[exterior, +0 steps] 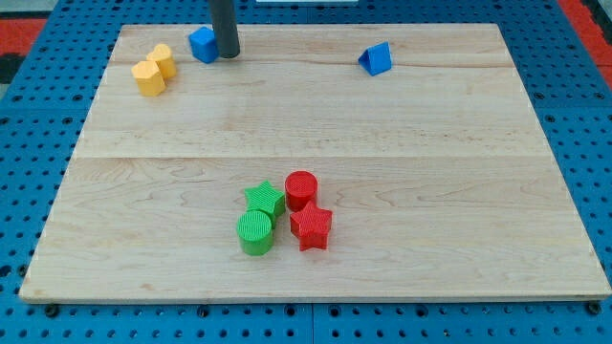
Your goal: Arrange the blue blocks horizontally
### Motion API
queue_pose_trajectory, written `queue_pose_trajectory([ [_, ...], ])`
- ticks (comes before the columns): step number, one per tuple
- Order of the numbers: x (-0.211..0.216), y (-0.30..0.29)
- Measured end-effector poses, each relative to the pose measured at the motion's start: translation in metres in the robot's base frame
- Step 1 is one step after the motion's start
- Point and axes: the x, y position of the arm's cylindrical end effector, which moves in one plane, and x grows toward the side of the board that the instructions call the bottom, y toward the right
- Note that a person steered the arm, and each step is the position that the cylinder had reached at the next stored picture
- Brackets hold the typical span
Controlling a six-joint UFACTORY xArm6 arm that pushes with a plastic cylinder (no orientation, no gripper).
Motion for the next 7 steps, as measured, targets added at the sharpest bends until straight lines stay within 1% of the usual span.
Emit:
queue_pose_trajectory([
  [1,-0.026,0.01],
  [2,-0.021,-0.071],
  [3,-0.021,-0.059],
  [4,-0.011,0.039],
  [5,0.032,0.131],
  [6,0.05,0.217],
  [7,0.036,0.263],
])
